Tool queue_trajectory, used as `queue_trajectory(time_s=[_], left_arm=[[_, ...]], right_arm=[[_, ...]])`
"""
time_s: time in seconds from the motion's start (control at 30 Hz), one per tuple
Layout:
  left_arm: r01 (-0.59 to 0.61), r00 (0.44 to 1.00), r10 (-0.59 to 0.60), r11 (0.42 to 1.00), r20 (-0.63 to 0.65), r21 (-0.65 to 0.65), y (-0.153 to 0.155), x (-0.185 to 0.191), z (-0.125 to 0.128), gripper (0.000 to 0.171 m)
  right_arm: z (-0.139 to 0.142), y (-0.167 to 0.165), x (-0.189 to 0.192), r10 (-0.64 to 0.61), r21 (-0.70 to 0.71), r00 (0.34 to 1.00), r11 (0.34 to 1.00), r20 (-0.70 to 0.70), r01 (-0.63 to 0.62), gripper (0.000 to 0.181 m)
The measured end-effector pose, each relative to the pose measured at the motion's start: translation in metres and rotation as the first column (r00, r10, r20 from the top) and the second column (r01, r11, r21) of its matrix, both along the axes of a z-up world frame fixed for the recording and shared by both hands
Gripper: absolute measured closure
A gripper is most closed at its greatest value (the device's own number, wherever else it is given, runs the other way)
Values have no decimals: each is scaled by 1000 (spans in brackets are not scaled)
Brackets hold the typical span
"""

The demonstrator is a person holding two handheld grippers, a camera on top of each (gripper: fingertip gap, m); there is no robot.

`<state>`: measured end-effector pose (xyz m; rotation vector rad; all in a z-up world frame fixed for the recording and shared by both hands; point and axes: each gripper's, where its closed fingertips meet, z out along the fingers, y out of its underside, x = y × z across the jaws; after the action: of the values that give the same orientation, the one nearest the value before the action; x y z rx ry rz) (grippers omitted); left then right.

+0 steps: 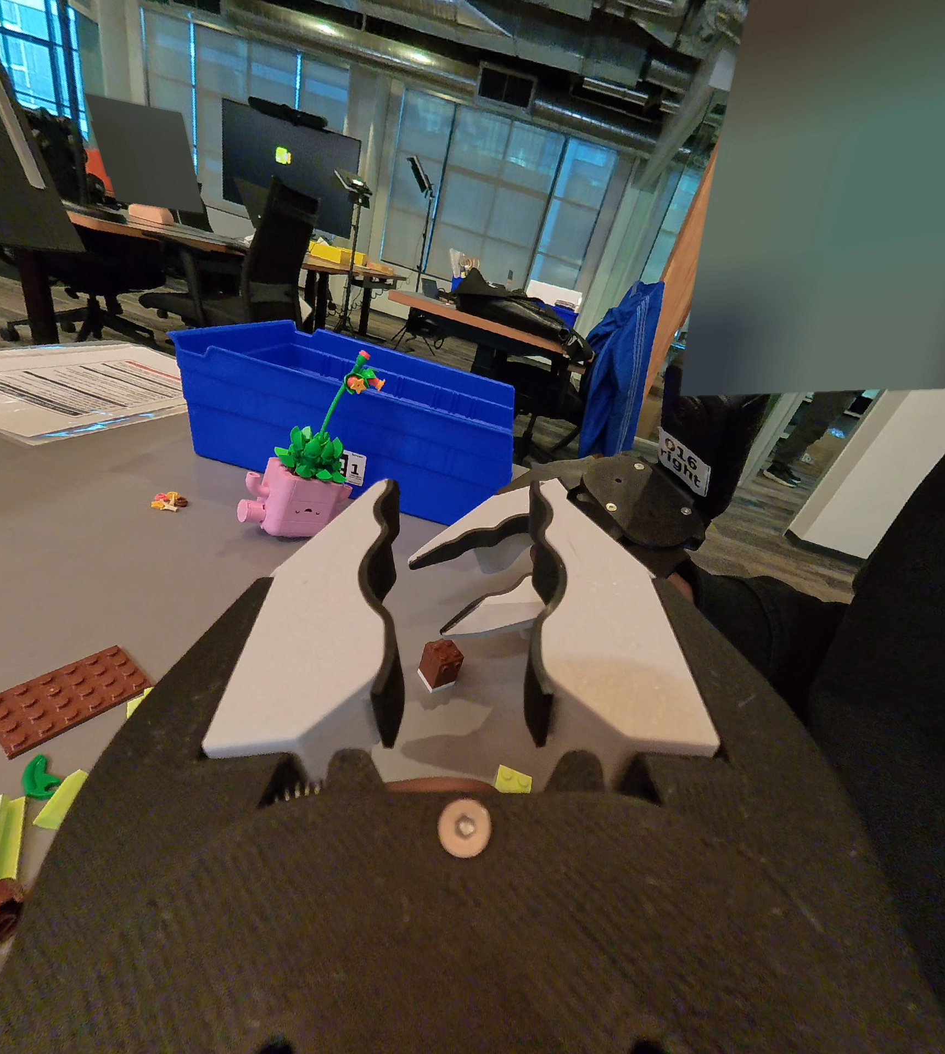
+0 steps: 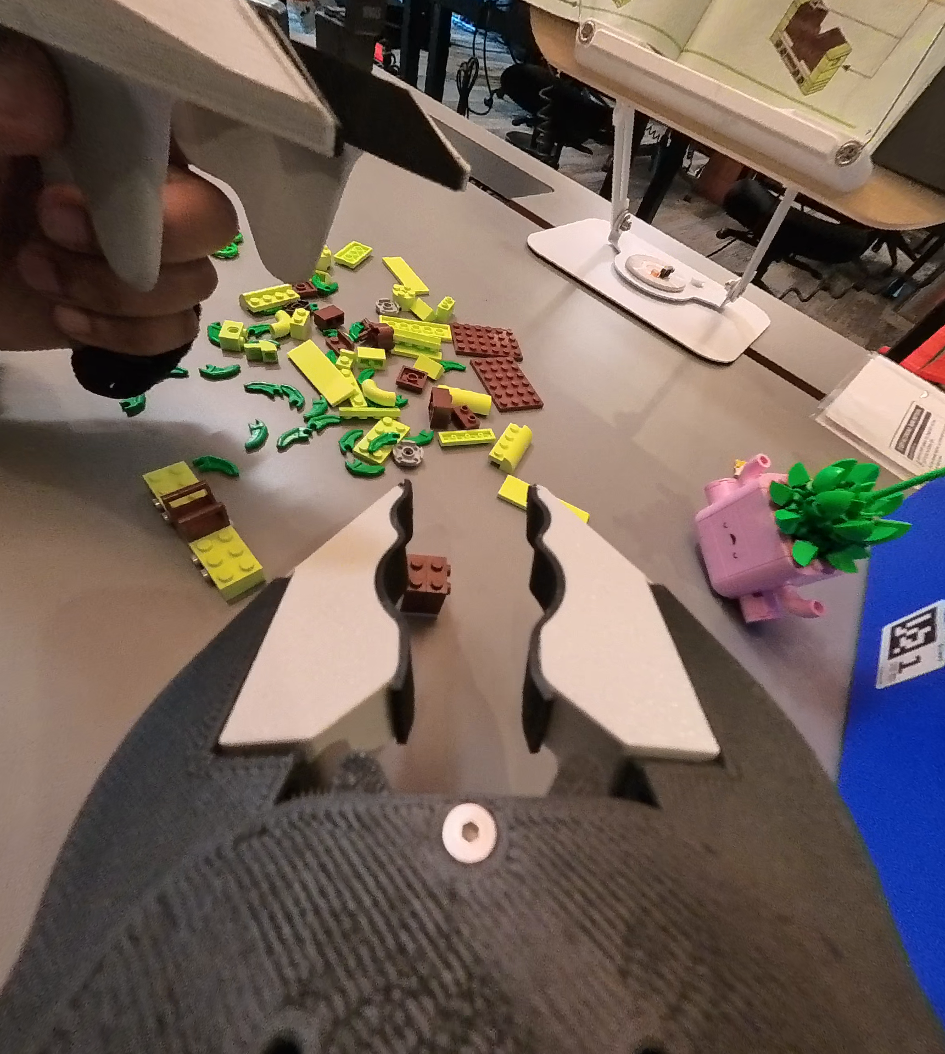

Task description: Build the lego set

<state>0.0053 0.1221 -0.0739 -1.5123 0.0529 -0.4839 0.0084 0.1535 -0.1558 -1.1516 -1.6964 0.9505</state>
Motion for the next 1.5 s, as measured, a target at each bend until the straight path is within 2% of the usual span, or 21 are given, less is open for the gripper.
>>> queue_trajectory(time_s=[1.0,1.13,1.3,1.4,1.5], left_arm=[[-20,1000,20,1000,-23,11,-1,-1,2,131],[-31,999,32,999,-27,15,-1,-3,3,131],[-55,998,56,998,-26,29,-3,-7,8,132],[-66,997,67,997,-24,30,-4,-9,8,132],[-68,998,68,997,-15,28,-4,-10,8,132]], right_arm=[[0,0,-1,-7,22,1000,1000,-10,7,145],[17,11,3,-27,-115,996,993,-89,17,148],[38,27,12,-52,-316,980,949,-190,-11,147],[38,28,13,-52,-328,980,944,-191,-13,147],[34,23,10,-43,-284,985,959,-168,-7,147]])
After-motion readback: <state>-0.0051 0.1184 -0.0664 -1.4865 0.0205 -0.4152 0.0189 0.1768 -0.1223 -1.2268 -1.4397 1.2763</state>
